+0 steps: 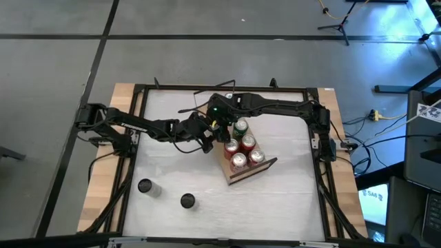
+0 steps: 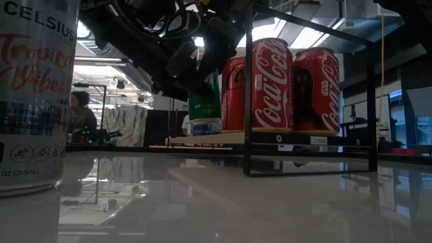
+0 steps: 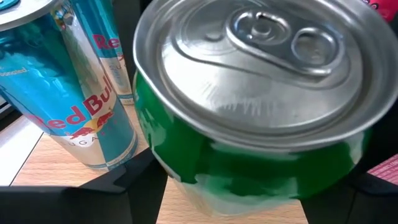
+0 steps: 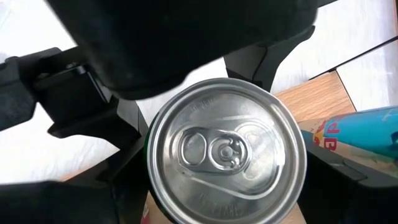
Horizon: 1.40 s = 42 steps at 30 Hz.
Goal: Place canned beverage on shelf
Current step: Put the green soda can on the shelf aligned with the other green soda can
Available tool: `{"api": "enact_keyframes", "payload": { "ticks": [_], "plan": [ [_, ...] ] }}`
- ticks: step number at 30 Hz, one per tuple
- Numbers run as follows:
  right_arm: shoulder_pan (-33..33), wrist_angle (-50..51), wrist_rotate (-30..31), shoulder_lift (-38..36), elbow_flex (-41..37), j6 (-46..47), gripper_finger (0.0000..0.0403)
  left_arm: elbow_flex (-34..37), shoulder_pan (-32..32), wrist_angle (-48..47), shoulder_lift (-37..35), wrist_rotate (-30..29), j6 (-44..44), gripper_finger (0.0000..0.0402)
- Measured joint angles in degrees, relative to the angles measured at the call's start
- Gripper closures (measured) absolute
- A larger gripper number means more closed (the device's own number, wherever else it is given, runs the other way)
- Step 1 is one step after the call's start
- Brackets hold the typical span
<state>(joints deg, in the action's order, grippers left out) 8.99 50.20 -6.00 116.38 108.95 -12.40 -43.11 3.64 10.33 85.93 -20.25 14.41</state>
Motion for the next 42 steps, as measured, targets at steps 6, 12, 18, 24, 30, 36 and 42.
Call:
{"api": "enact_keyframes", "payload": {
  "ticks": [6,12,18,24,30,36,42],
  "plan": [
    [0.0,0.2,-0.7,0.0,0.0,0.2,0.0084,0.0,0.0,0.0,0.0,0.1,0.1,0.0129],
    [0.0,0.1,-1.3,0.0,0.1,0.4,0.0019,0.1,0.0,-0.6,0.0,0.4,-0.1,0.0129],
    [0.0,4.5,-1.3,-0.4,2.6,3.0,0.0022,0.1,0.0,-0.7,0.0,0.4,-0.1,0.0129],
    [0.0,7.2,-1.5,-5.8,2.8,1.0,0.0037,0.1,0.0,-0.4,0.0,0.4,0.0,0.0129],
    [0.0,2.3,-2.6,-14.5,-5.8,0.6,0.0038,0.1,-0.2,0.5,0.0,1.6,0.0,0.0129],
    [0.1,-10.5,-0.3,-24.4,-21.0,3.1,0.0038,0.1,-0.2,0.9,0.0,1.7,0.0,0.0129],
    [0.1,-15.9,3.6,-30.3,-28.1,4.2,0.0038,0.1,-0.7,2.4,1.1,1.7,0.4,0.0129]
  ]
}}
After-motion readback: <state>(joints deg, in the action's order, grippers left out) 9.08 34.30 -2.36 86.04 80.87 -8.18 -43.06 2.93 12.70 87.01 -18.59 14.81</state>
